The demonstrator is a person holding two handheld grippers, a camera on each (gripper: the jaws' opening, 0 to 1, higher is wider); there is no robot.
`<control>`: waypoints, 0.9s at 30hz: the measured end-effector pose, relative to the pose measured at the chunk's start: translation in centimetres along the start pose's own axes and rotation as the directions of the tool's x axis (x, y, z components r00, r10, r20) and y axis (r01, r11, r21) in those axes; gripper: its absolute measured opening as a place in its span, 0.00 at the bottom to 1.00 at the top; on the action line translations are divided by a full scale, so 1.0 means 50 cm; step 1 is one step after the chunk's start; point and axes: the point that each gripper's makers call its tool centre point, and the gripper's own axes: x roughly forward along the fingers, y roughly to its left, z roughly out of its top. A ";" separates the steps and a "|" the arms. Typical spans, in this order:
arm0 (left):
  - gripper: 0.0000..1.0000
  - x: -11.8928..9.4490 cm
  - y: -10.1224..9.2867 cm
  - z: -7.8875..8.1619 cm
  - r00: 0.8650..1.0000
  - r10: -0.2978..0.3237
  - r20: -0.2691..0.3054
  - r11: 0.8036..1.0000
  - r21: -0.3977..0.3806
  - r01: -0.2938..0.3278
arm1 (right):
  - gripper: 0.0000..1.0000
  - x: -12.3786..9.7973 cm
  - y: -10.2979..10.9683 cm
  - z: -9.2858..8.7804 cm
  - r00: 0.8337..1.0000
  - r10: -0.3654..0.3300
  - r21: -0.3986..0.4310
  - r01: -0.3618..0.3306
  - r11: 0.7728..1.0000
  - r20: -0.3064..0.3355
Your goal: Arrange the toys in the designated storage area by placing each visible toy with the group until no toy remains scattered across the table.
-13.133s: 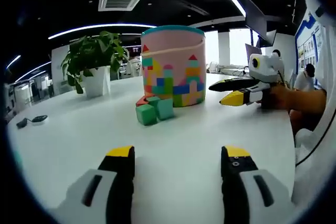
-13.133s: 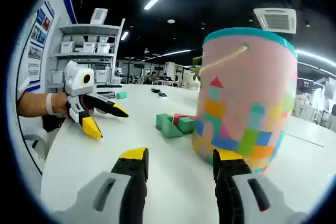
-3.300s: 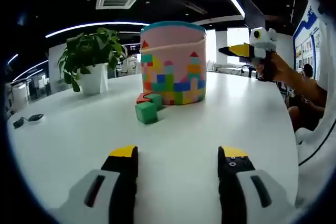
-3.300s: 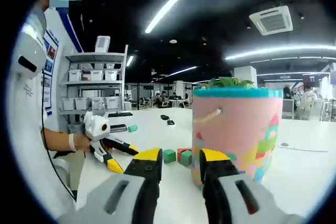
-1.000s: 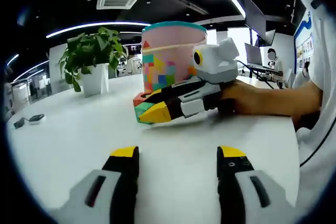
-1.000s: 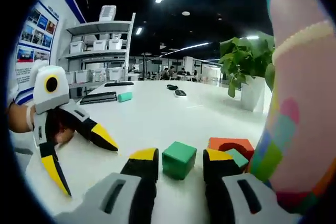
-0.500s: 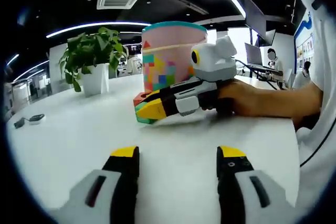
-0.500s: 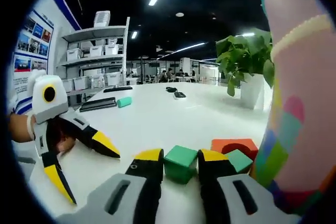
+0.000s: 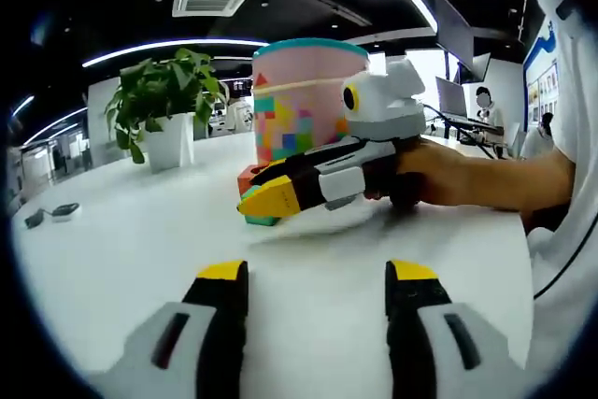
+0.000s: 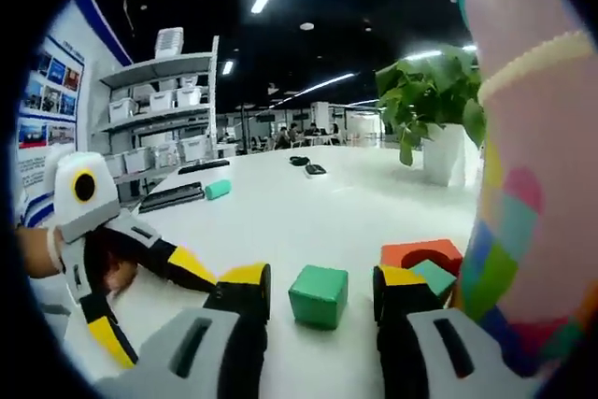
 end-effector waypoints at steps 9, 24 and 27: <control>0.60 0.000 0.000 -0.001 1.000 0.001 -0.002 1.000 0.001 -0.001 | 0.26 0.010 0.005 -0.007 0.998 -0.059 -0.078 0.057 0.995 -0.025; 0.60 -0.001 0.001 -0.001 1.000 0.002 -0.003 1.000 0.001 -0.002 | 0.30 -0.002 -0.011 -0.010 0.997 -0.076 -0.073 0.074 0.995 -0.024; 0.60 0.000 0.000 -0.002 1.000 0.002 -0.004 1.000 0.003 -0.002 | 0.30 0.000 -0.020 -0.009 0.997 -0.079 -0.044 0.078 0.996 -0.022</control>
